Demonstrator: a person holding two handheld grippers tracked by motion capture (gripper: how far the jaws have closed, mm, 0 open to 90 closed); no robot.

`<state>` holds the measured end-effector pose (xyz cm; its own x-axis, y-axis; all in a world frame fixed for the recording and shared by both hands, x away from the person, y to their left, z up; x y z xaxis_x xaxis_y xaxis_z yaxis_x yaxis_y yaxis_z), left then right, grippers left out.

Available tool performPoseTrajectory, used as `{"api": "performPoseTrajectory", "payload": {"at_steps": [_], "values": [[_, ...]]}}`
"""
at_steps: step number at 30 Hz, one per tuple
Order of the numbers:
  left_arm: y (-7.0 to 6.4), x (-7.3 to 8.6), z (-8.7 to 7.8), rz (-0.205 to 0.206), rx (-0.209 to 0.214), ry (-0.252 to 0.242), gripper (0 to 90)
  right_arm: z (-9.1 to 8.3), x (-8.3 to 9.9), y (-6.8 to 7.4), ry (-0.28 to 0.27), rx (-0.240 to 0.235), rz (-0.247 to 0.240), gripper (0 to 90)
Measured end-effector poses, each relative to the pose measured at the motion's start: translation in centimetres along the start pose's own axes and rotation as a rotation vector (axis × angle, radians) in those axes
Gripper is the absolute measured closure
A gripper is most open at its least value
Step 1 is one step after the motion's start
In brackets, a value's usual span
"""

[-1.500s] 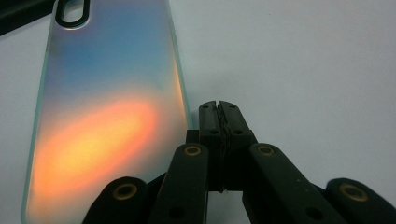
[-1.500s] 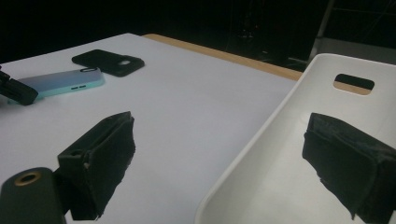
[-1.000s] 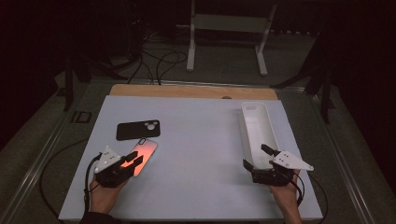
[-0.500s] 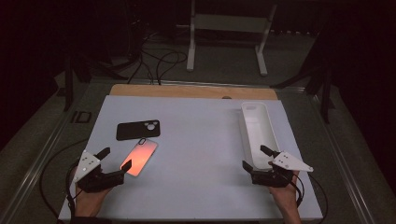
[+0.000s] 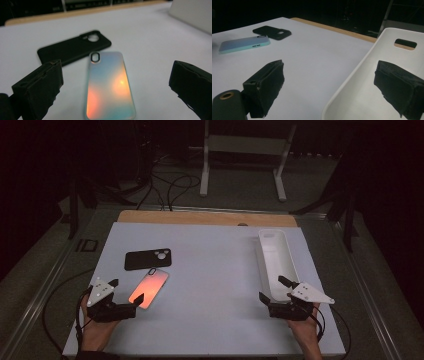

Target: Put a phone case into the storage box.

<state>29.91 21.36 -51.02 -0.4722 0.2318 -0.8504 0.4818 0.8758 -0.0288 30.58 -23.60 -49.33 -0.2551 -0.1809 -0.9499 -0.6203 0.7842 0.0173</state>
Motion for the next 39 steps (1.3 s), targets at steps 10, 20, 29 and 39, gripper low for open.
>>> {"api": "performPoseTrajectory", "payload": {"at_steps": [10, 20, 29, 39], "values": [[0.4, 1.3, 3.7, 0.035, -0.021, 0.24, 0.0, 0.0, -0.1, -0.2, -0.001, 0.006, 0.0, 9.0], [0.2, 2.3, 5.9, 0.042, -0.008, 0.395, 1.5, 0.0, -0.1, -0.3, -0.002, 0.008, 0.001, 9.0], [0.0, 2.7, 6.6, 0.06, -0.044, 0.444, 10.3, -0.1, -0.1, -0.4, -0.005, 0.014, 0.003, 9.0], [0.2, 3.1, 7.1, 0.014, -0.021, 0.51, 12.3, -0.1, -0.2, -0.4, -0.004, 0.015, 0.002, 9.1]]}}
Point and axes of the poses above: each handheld gripper's, and its own axes: z roughly forward along the jaws, x roughly out of its underside, y roughly to its left, the point moved 7 cm from there along z, roughly forward along the jaws, and after that the axes turned 1 degree about z, right-handed, at the moved point
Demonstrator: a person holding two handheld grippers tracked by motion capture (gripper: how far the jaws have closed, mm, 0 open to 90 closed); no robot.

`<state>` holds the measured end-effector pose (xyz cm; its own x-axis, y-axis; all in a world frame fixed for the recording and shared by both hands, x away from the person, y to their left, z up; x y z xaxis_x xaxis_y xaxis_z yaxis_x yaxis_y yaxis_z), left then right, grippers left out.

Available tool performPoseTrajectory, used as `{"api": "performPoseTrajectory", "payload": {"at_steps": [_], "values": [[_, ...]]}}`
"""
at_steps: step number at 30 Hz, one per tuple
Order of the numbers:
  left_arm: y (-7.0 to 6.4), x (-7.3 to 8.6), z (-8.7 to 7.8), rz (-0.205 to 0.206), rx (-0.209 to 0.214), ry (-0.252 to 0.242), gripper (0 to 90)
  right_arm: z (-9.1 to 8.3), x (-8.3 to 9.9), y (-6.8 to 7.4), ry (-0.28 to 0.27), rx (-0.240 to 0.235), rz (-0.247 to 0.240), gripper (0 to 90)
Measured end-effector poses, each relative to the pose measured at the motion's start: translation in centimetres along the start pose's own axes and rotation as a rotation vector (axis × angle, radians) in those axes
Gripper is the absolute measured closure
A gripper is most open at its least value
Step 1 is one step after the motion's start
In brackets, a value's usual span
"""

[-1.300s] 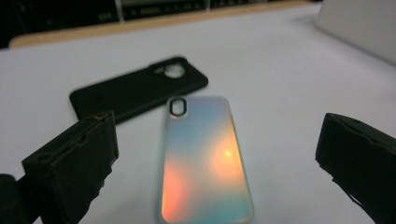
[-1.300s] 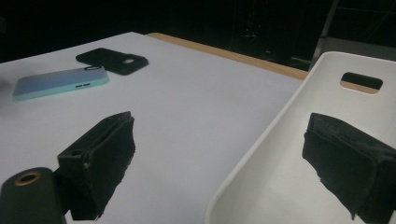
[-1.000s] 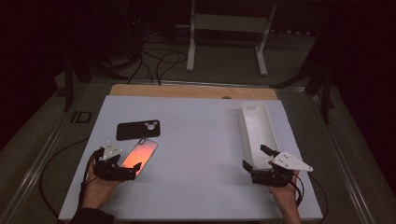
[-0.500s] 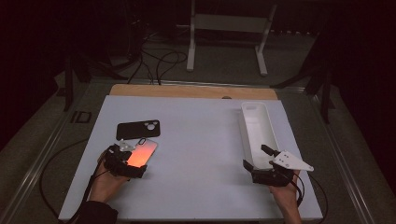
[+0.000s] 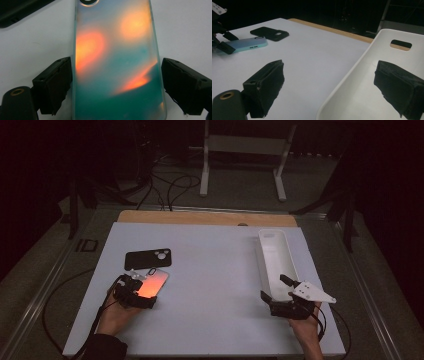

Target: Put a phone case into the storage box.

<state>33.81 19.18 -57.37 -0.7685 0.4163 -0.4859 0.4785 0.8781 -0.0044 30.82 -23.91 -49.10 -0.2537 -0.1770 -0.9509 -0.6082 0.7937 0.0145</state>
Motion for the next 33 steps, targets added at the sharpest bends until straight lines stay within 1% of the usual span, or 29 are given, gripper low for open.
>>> {"api": "performPoseTrajectory", "payload": {"at_steps": [2, 4, 9, 11, 14, 18, 20, 22, 24, 27, 29, 33], "values": [[0.0, -0.1, 0.0, 0.0, 0.001, 0.024, 12.7, 0.0, 0.0, 0.0, 0.002, -0.001, -0.001, 9.1], [0.0, -0.2, 0.0, 0.009, 0.002, 0.041, 14.5, 0.1, -0.1, 0.1, 0.001, -0.002, -0.004, 9.1], [-0.1, -0.2, 0.0, 0.001, 0.001, 0.032, 16.1, 0.2, 0.0, 0.2, 0.004, -0.004, -0.003, 9.1], [-0.1, -0.1, -0.1, 0.004, 0.001, 0.024, 16.3, 0.3, -0.1, 0.2, 0.006, -0.006, -0.007, 9.1], [-0.1, 0.0, -0.1, -0.002, -0.001, 0.0, 16.6, 0.3, -0.1, 0.2, 0.005, -0.008, -0.01, 9.1], [-0.1, 0.0, -0.2, -0.008, 0.0, -0.012, 16.9, 0.3, -0.2, 0.1, 0.008, -0.004, -0.005, 9.1], [-0.1, 0.0, -0.3, -0.008, 0.003, -0.017, 16.9, 0.2, -0.2, 0.0, 0.009, -0.001, -0.008, 9.1], [-0.2, -0.1, -0.4, -0.004, 0.016, -0.025, 17.0, 0.2, -0.2, 0.0, 0.009, -0.001, -0.005, 9.1], [-0.3, -0.2, -0.8, 0.004, 0.005, -0.038, 17.0, 0.2, -0.2, 0.0, 0.013, 0.002, -0.004, 9.1], [-0.2, -0.5, -1.5, 0.003, 0.0, -0.065, 17.0, 0.3, -0.2, -0.1, 0.021, 0.007, 0.001, 9.1], [-0.2, -0.6, -1.9, 0.001, 0.002, -0.083, 17.0, 0.3, -0.3, -0.1, 0.021, 0.004, 0.01, 9.1], [-0.5, -0.9, -2.6, 0.018, 0.004, -0.116, 17.0, 0.3, -0.5, -0.1, 0.027, 0.001, 0.011, 9.0]]}}
Point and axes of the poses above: each handheld gripper's, and its own axes: z roughly forward along the jaws, x roughly out of its underside, y roughly to its left, the point moved 7 cm from there along z, roughly forward along the jaws, and after that the axes turned 1 degree about z, right-handed, at the moved point
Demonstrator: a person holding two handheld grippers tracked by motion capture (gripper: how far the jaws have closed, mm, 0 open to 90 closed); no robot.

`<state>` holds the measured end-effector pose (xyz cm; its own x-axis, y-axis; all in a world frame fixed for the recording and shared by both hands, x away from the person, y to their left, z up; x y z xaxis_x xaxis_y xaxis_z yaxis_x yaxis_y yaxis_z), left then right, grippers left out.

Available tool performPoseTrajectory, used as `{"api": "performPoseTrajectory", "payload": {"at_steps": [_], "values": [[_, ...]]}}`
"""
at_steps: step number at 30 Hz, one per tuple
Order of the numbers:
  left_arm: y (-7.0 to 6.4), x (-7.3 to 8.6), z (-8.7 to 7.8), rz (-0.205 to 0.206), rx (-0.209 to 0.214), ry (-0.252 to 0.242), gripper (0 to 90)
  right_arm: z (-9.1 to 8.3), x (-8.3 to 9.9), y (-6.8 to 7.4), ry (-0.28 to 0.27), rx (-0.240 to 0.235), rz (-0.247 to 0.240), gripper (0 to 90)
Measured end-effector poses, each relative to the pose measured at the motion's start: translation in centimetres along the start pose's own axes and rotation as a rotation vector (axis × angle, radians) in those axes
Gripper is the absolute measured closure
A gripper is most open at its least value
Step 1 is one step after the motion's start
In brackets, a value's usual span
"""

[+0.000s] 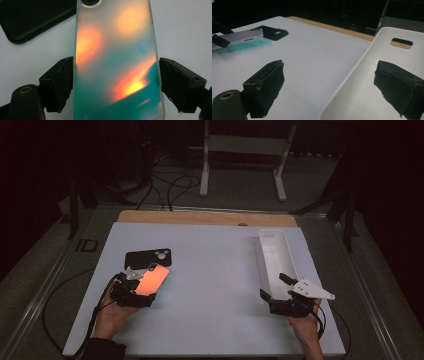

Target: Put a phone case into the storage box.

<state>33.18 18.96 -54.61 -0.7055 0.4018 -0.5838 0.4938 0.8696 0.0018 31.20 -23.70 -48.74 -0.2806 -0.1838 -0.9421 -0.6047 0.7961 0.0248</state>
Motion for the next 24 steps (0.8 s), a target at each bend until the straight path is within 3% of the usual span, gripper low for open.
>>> {"api": "performPoseTrajectory", "payload": {"at_steps": [11, 13, 17, 18, 24], "values": [[-1.3, -2.2, -2.2, 0.066, -0.002, -0.112, 16.9, 0.2, -0.9, 0.2, 0.027, -0.034, 0.023, 9.0], [-2.1, -3.2, -2.8, 0.089, 0.004, -0.147, 16.9, 0.4, -1.4, 0.2, 0.032, -0.051, 0.028, 9.0], [-2.8, -3.8, -3.1, 0.105, 0.015, -0.171, 16.9, 0.6, -1.8, 0.3, 0.035, -0.062, 0.035, 9.0], [-3.7, -4.3, -3.1, 0.13, 0.026, -0.19, 16.9, 0.7, -2.0, 0.3, 0.036, -0.069, 0.041, 9.0], [-5.3, -5.6, -3.0, 0.174, 0.051, -0.223, 16.9, 1.7, -3.1, 1.1, 0.061, -0.106, 0.038, 9.0]]}}
Point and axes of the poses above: each handheld gripper's, and its own axes: z roughly forward along the jaws, x roughly out of its underside, y roughly to its left, the point moved 7 cm from there along z, roughly forward along the jaws, and after that the axes turned 1 degree about z, right-handed, at the moved point
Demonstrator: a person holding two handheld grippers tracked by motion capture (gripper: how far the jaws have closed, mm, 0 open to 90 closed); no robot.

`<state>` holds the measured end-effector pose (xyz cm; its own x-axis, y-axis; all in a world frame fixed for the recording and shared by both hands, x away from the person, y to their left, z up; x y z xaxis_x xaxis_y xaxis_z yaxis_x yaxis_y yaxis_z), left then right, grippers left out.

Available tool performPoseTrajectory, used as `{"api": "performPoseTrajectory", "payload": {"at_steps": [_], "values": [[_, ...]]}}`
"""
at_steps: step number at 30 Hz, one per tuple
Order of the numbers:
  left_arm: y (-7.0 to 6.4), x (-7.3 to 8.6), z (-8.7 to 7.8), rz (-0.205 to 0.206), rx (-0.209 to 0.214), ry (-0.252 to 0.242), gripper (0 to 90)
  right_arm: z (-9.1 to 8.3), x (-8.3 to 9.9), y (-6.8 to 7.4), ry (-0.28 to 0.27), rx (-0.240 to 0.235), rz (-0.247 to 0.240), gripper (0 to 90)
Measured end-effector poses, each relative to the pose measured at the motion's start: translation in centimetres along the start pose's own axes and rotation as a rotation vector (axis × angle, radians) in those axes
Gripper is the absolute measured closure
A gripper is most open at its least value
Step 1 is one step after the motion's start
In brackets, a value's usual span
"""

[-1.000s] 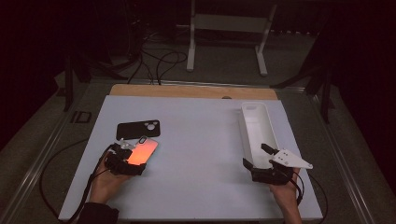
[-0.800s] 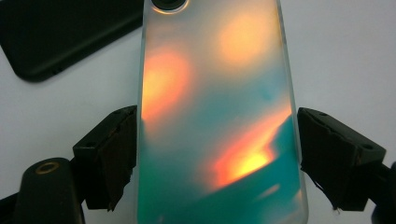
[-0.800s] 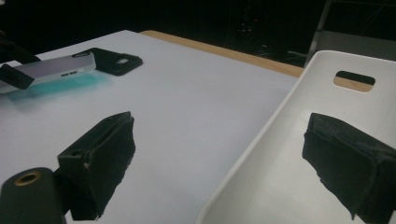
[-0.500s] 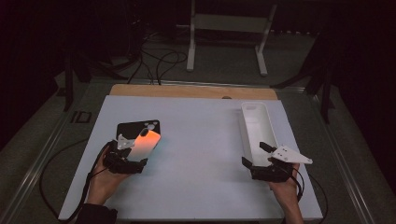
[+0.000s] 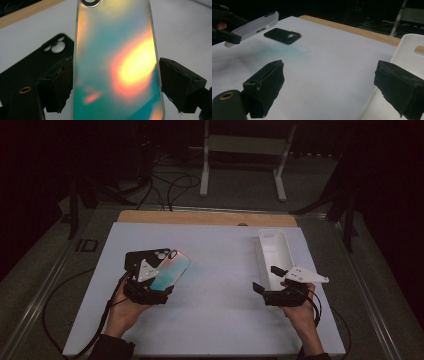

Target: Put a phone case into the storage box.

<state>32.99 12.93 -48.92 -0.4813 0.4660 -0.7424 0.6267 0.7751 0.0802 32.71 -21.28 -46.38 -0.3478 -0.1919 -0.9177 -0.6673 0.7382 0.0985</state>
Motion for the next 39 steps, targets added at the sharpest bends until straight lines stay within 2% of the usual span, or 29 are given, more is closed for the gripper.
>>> {"api": "performPoseTrajectory", "payload": {"at_steps": [6, 8, 15, 18, 26, 31, 39], "values": [[-0.8, -1.3, 0.2, 0.024, 0.009, -0.043, 16.9, 0.4, -0.7, 0.3, -0.009, -0.034, 0.04, 9.0], [-1.5, -2.1, 0.3, 0.047, 0.024, -0.068, 16.9, 0.6, -1.0, 0.5, -0.016, -0.045, 0.049, 9.0], [-2.7, -3.4, 1.2, 0.09, 0.041, -0.094, 16.9, 1.4, -2.2, 1.6, -0.015, -0.075, 0.035, 9.0], [-2.8, -3.5, 1.4, 0.09, 0.047, -0.097, 16.9, 1.7, -2.4, 2.0, -0.012, -0.085, 0.035, 9.0], [-4.0, -4.7, 2.2, 0.127, 0.07, -0.135, 16.9, 3.6, -3.3, 3.2, -0.003, -0.157, 0.08, 9.0], [-4.7, -5.2, 2.3, 0.148, 0.082, -0.15, 16.9, 4.7, -3.6, 3.8, 0.012, -0.182, 0.087, 9.0], [-6.3, -6.1, 2.4, 0.174, 0.111, -0.187, 16.9, 6.9, -4.5, 4.9, 0.034, -0.238, 0.127, 9.9]]}}
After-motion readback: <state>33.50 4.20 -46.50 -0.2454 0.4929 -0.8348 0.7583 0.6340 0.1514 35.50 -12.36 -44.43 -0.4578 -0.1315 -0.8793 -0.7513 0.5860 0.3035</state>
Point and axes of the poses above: each handheld gripper's, and its own axes: z roughly forward along the jaws, x roughly out of its underside, y roughly to its left, the point moved 7 cm from there along z, roughly forward along the jaws, and after that the axes turned 1 degree about z, right-handed, at the moved point
